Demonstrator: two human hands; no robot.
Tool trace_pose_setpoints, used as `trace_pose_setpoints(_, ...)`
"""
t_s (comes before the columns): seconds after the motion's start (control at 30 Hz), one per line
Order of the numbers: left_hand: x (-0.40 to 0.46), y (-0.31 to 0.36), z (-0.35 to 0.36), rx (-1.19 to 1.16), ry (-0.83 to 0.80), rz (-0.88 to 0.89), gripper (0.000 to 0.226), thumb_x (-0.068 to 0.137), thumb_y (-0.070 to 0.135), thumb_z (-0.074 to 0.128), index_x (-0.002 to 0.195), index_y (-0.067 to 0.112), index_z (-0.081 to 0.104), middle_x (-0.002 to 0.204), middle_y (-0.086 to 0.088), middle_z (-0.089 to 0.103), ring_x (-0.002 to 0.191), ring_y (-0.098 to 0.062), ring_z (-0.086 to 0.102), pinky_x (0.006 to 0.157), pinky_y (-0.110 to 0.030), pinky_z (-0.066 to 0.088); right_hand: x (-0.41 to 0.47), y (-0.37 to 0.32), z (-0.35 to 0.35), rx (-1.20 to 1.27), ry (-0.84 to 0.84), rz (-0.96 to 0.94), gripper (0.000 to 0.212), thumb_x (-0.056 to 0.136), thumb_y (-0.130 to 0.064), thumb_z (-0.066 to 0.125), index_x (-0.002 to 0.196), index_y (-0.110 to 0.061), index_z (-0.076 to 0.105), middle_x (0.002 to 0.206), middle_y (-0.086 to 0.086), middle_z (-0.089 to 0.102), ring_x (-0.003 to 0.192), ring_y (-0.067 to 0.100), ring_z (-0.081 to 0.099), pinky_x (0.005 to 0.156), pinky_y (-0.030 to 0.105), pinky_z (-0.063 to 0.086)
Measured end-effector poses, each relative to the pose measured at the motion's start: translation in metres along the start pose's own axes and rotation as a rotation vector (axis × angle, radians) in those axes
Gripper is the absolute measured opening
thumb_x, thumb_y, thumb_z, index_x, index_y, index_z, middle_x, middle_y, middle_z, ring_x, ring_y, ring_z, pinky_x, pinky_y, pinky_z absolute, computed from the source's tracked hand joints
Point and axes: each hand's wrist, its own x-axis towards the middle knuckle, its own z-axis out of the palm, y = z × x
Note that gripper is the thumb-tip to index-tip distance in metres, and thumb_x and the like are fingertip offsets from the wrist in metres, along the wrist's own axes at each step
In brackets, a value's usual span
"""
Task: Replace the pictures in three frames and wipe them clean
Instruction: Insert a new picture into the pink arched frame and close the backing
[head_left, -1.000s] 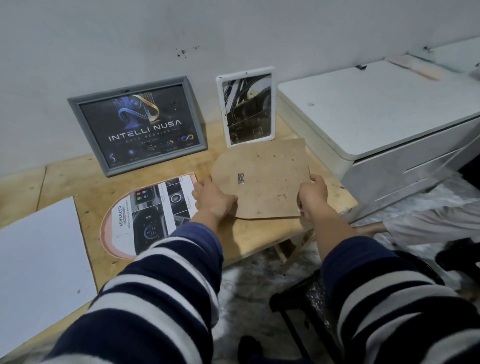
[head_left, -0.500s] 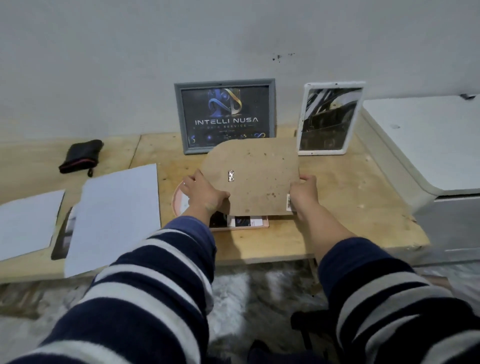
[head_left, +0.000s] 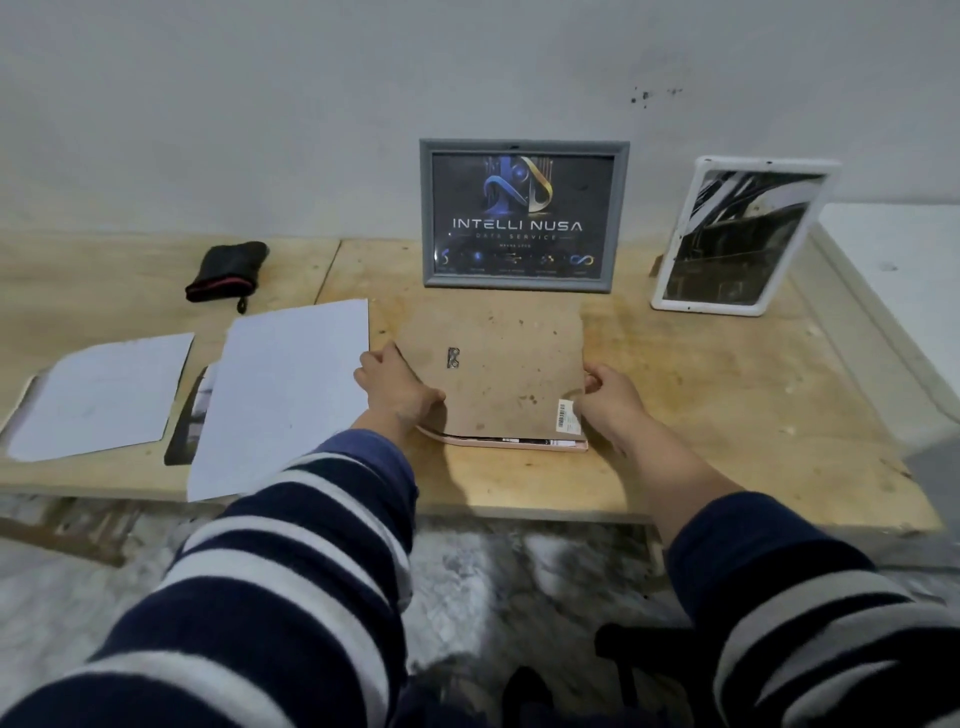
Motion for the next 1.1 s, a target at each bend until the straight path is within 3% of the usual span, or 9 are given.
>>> trace_pose_setpoints(0.17,0.000,-0.007,0.004,0.021,-0.050,0.024,0.085,0.072,0.026,0.084,0.137,0.010,0.033,0.139,-0.014,0.030,0.131,-0.032,0.026,0.106,-0.041,0.032,0.000,0.003,0.002,-0.252,0.012,-0.072,0.059,0.080,0.016,0.052,0.134,-0.010,0.053,0.103,0.000,0.056,0.092,0.018,0.053,0.067,0.019,0.042)
trace_pose_setpoints(0.33,0.002,-0.008,0.004,0.031,-0.071,0.025,0.085,0.071,0.024,0.084,0.137,0.011,0.032,0.139,-0.013,0.030,0.131,-0.031,0.025,0.106,-0.041,0.033,0.008,0.010,0.009,-0.427,-0.001,-0.136,0.070,0.071,0.017,0.059,0.136,-0.007,0.049,0.127,0.011,0.050,0.115,0.028,0.051,0.081,0.022,0.039)
trace_pose_setpoints(0.47,0.001,-0.009,0.005,0.033,-0.077,0.021,0.081,0.072,0.022,0.084,0.135,0.011,0.033,0.138,-0.013,0.029,0.131,-0.030,0.025,0.105,-0.042,0.033,0.011,0.015,0.014,-0.449,0.028,-0.135,0.063,0.074,0.017,0.056,0.133,-0.005,0.052,0.125,0.011,0.048,0.112,0.029,0.051,0.082,0.024,0.041)
trace_pose_setpoints(0.67,0.001,-0.011,0.008,0.055,-0.109,0.020,0.081,0.071,0.022,0.084,0.134,0.011,0.033,0.138,-0.013,0.029,0.130,-0.030,0.025,0.106,-0.042,0.033,0.011,0.020,0.020,-0.470,0.075,-0.100,0.071,0.076,0.014,0.058,0.141,-0.012,0.046,0.131,0.006,0.046,0.121,0.029,0.043,0.102,0.037,0.044)
trace_pose_setpoints(1.1,0.006,-0.011,0.015,0.186,-0.175,-0.001,0.074,0.071,0.020,0.082,0.129,0.011,0.037,0.137,-0.014,0.028,0.129,-0.032,0.026,0.104,-0.044,0.036,0.004,0.019,0.025,-0.620,-0.036,-0.089,0.054,0.087,-0.001,0.053,0.139,-0.005,0.042,0.133,0.006,0.028,0.120,0.028,0.033,0.105,0.038,0.039)
